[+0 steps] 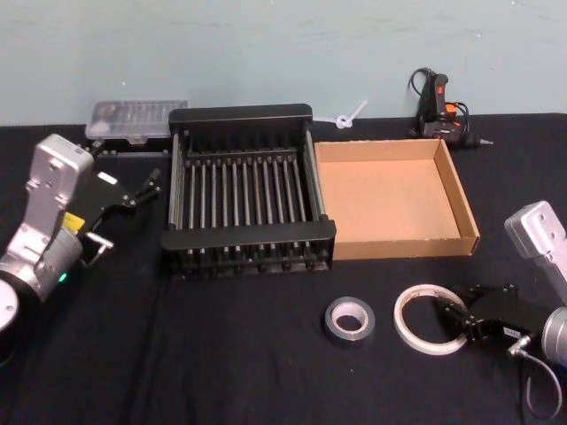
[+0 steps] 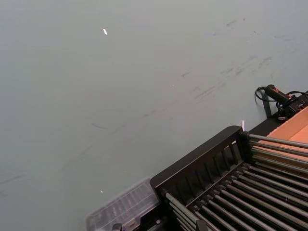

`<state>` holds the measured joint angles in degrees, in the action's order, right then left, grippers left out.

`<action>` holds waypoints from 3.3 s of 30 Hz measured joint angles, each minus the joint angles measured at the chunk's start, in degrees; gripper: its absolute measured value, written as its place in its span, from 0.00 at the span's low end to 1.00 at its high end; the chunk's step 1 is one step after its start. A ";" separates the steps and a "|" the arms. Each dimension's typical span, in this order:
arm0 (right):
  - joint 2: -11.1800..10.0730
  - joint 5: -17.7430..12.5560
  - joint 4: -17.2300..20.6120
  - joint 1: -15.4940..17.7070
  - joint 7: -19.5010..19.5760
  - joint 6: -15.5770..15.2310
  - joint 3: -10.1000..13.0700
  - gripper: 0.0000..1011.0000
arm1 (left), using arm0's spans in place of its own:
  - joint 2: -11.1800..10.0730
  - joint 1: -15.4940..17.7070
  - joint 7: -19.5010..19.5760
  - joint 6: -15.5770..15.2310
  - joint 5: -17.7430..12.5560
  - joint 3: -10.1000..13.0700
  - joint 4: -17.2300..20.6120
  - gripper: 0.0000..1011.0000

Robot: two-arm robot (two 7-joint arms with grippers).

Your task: Pick up the white tape and place it into the black box , Pick up the silver tape and place it into the brown box.

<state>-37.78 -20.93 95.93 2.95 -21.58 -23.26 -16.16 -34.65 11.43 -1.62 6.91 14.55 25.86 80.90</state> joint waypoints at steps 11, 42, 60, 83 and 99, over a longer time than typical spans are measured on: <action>0.00 0.00 0.00 0.00 -0.01 0.00 0.00 0.09 | 0.00 0.00 0.00 0.00 0.00 0.00 0.00 0.99; 1.17 1.43 3.41 -0.53 0.76 3.59 2.38 0.09 | 0.00 0.00 0.00 0.00 0.00 0.00 -0.01 0.99; 9.88 4.90 -0.91 -11.14 2.95 6.36 -0.68 0.09 | 0.00 0.00 0.00 0.00 0.00 0.00 0.00 0.99; 17.18 10.49 -9.57 -22.06 0.44 6.93 -7.98 0.09 | 0.00 0.00 0.00 0.00 0.00 0.00 0.00 0.99; 22.24 13.66 -18.04 -28.12 -0.47 8.05 -11.10 0.09 | 0.00 0.00 0.00 0.00 0.00 0.00 0.00 0.99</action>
<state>-15.54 -7.27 77.89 -25.17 -22.06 -15.22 -27.26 -34.65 11.43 -1.62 6.91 14.55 25.86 80.90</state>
